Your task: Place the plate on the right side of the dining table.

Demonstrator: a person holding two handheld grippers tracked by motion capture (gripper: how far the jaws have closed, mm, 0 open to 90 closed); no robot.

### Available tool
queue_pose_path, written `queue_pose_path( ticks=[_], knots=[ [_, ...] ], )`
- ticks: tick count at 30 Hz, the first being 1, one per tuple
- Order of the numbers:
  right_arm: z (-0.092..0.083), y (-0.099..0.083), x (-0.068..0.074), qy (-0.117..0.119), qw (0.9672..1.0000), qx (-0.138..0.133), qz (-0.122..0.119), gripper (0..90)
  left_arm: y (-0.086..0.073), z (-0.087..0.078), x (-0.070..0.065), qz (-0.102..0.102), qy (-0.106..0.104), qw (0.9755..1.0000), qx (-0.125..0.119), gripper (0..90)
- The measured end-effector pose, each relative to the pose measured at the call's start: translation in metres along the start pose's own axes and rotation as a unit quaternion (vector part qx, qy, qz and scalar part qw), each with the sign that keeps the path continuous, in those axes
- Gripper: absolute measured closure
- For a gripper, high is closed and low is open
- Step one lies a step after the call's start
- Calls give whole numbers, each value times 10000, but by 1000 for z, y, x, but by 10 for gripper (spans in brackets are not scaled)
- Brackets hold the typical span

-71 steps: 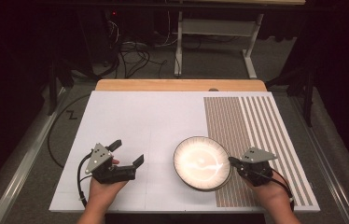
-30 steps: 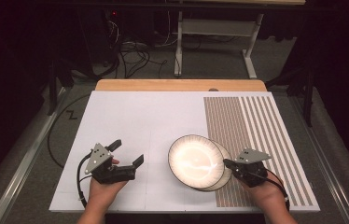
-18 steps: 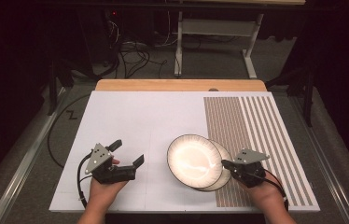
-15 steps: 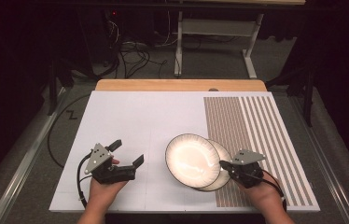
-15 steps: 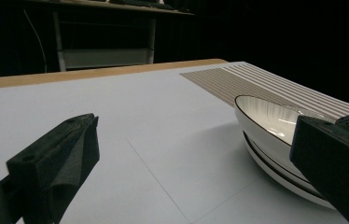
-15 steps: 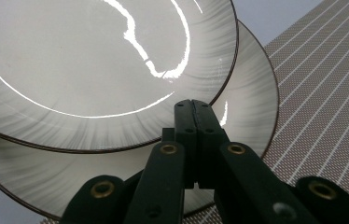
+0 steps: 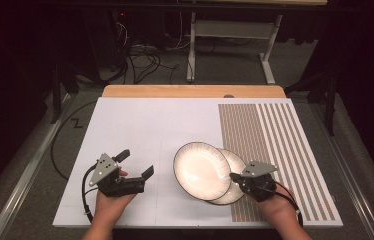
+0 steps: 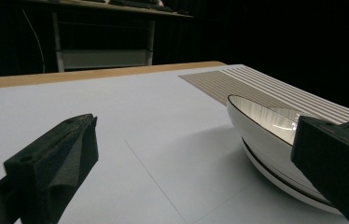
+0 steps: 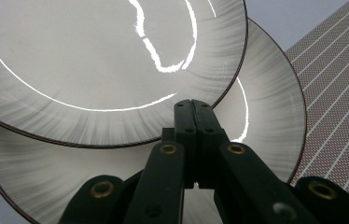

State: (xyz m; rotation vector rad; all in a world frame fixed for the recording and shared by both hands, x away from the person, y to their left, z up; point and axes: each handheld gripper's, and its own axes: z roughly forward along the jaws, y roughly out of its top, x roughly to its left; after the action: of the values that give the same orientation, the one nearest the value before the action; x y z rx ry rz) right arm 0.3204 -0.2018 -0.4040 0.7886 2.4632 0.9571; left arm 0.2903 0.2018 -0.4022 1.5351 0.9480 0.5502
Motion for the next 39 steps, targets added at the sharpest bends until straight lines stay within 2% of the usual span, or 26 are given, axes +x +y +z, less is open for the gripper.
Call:
queue_pose_path(
  ticks=[7, 8, 11, 13, 14, 16, 19, 22, 23, 27, 28, 29, 31, 32, 33, 34, 35, 37, 38, 39],
  knots=[
    [0, -1, 0, -6, 10000, 5, 60, 900, 10, 5, 4, -403, -194, 9986, 271, 6],
    [0, -1, 0, -2, 10000, -1, 62, 900, 11, 7, 6, -524, -246, 9977, 364, 6],
    [0, -1, 0, 5, 10000, -8, 60, 900, 13, 10, 9, -606, -307, 9954, 669, 6],
    [0, -1, 0, 3, 10000, -9, 61, 900, 14, 12, 13, -778, -407, 9928, 809, 6],
    [0, -1, 0, 1, 10000, -7, 57, 900, 15, 14, 15, -925, -480, 9905, 891, 6],
    [0, -1, 0, 5, 10000, -10, 58, 900, 16, 16, 18, -1074, -564, 9874, 1015, 6],
    [0, -1, -1, 6, 10000, -7, 60, 900, 16, 19, 19, -1133, -612, 9840, 1229, 6],
    [0, -1, -1, 7, 10000, -8, 58, 900, 15, 21, 22, -1253, -692, 9791, 1446, 6],
    [0, -1, -1, 7, 10000, -7, 59, 900, 15, 21, 23, -1270, -704, 9784, 1470, 6],
    [0, -1, -1, 13, 10000, -10, 57, 900, 16, 22, 27, -1495, -829, 9713, 1652, 6],
    [0, -1, -1, 14, 10000, -11, 54, 900, 15, 23, 29, -1617, -888, 9678, 1711, 6],
    [0, -1, -1, 10, 10000, -7, 61, 900, 15, 24, 30, -1662, -923, 9661, 1747, 6],
    [0, -1, -1, 14, 10000, -8, 57, 900, 15, 25, 32, -1815, -1033, 9606, 1836, 6],
    [0, -1, -1, 15, 10000, -7, 58, 900, 16, 26, 34, -1930, -1120, 9561, 1898, 6],
    [0, -1, -1, 12, 10000, -19, 45, 900, 16, 27, 35, -1993, -1167, 9537, 1928, 6],
    [0, -1, -1, 11, 10000, -16, 50, 900, 16, 28, 36, -2132, -1247, 9482, 1995, 6],
    [0, -1, -2, 10, 10000, -27, 40, 900, 16, 29, 37, -2182, -1314, 9456, 2024, 6],
    [0, -1, -2, 11, 10000, -26, 42, 900, 16, 31, 38, -2403, -1430, 9365, 2113, 6],
    [0, -1, -2, 11, 10000, -25, 42, 900, 16, 32, 39, -2478, -1481, 9329, 2151, 6],
    [0, -1, -2, 11, 10000, -24, 43, 900, 16, 33, 38, -2550, -1493, 9303, 2172, 6]
  ],
)
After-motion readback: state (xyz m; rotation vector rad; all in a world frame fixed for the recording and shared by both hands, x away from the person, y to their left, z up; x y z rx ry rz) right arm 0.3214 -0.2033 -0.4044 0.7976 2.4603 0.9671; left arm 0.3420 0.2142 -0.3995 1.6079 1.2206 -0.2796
